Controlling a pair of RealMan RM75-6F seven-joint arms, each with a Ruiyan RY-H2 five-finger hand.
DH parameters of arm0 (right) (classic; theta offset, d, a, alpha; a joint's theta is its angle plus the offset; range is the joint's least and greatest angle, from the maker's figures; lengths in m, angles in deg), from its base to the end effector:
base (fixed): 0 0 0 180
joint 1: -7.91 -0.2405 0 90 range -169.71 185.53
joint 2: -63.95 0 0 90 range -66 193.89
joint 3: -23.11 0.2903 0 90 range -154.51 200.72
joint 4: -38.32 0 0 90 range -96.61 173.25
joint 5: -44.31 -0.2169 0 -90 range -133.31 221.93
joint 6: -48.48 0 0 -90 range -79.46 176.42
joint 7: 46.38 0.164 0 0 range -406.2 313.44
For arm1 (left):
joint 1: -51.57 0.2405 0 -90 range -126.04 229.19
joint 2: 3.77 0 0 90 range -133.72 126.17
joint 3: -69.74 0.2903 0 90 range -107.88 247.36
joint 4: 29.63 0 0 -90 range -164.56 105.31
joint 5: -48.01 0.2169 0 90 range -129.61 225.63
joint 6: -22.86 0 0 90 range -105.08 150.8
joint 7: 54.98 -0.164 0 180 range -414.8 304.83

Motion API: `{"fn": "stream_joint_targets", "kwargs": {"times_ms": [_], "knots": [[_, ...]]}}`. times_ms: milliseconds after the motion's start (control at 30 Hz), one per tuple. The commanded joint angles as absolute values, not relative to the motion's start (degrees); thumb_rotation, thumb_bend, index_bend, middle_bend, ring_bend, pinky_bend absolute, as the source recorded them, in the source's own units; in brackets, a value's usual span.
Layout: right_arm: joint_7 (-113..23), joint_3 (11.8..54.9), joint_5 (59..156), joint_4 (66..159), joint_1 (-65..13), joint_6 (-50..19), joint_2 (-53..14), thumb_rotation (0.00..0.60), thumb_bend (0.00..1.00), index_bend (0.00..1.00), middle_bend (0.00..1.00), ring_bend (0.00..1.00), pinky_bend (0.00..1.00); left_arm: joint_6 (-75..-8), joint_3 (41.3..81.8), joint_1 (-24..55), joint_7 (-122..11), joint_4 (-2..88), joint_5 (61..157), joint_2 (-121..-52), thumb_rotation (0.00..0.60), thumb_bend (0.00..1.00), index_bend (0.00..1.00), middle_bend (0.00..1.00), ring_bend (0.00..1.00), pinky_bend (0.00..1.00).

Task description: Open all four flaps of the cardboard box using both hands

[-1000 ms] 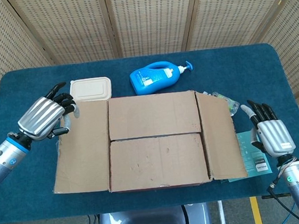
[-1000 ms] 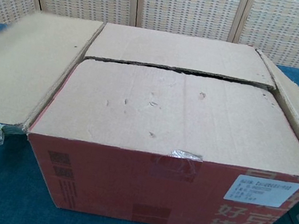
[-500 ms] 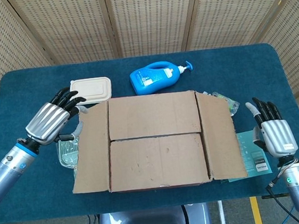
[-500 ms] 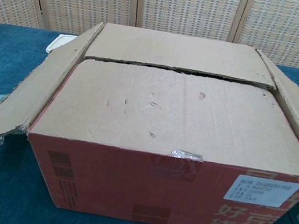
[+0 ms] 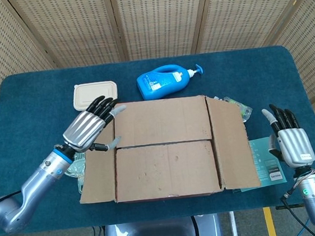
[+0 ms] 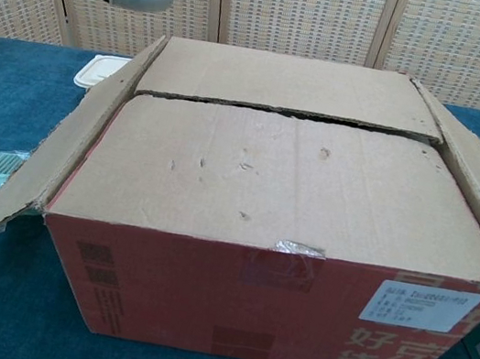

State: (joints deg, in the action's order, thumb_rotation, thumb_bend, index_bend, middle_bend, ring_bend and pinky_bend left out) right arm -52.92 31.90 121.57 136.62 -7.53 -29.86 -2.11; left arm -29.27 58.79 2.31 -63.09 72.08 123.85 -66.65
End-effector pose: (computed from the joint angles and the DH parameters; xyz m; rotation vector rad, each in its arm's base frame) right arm -0.2916 -0.2812 0.1517 1.3935 -0.9079 0.9973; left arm -0.0958 0.3924 0.1015 -2.0561 -0.6763 -1.0817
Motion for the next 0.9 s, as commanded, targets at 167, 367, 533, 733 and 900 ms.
{"fn": "stream_joint_targets", "kwargs": {"times_ms": [167, 367, 533, 733, 900], "knots": [[-52.3, 32.1, 121.4, 136.2, -7.5, -29.5, -2.1, 0.6, 0.8, 0.0, 0.0, 0.0, 0.0, -27.6, 57.8, -0.1, -67.3, 71.5, 120.4, -70.3, 0.487, 0.38, 0.0, 0.0, 0.0, 0.0], [-51.7, 32.2, 121.3, 135.8, -7.5, -29.3, -2.0, 0.6, 0.8, 0.0, 0.0, 0.0, 0.0, -26.8, 57.8, -0.9, -68.9, 71.9, 118.3, -71.5, 0.495, 0.31, 0.0, 0.0, 0.0, 0.0], [-51.0, 32.2, 121.2, 135.4, -7.4, -29.0, -1.9, 0.6, 0.79, 0.0, 0.0, 0.0, 0.0, -26.7, 58.2, -1.2, -70.4, 72.3, 116.6, -72.6, 0.498, 0.24, 0.0, 0.0, 0.0, 0.0], [-50.0, 32.1, 121.5, 135.0, -7.3, -28.8, -1.7, 0.6, 0.78, 0.0, 0.0, 0.0, 0.0, -27.6, 58.8, -1.4, -73.4, 72.4, 115.0, -74.2, 0.497, 0.22, 0.0, 0.0, 0.0, 0.0], [-49.5, 32.1, 121.5, 134.8, -7.0, -28.8, -1.6, 0.6, 0.78, 0.0, 0.0, 0.0, 0.0, -28.5, 59.2, -1.6, -75.5, 72.0, 113.9, -75.9, 0.495, 0.22, 0.0, 0.0, 0.0, 0.0]]}}
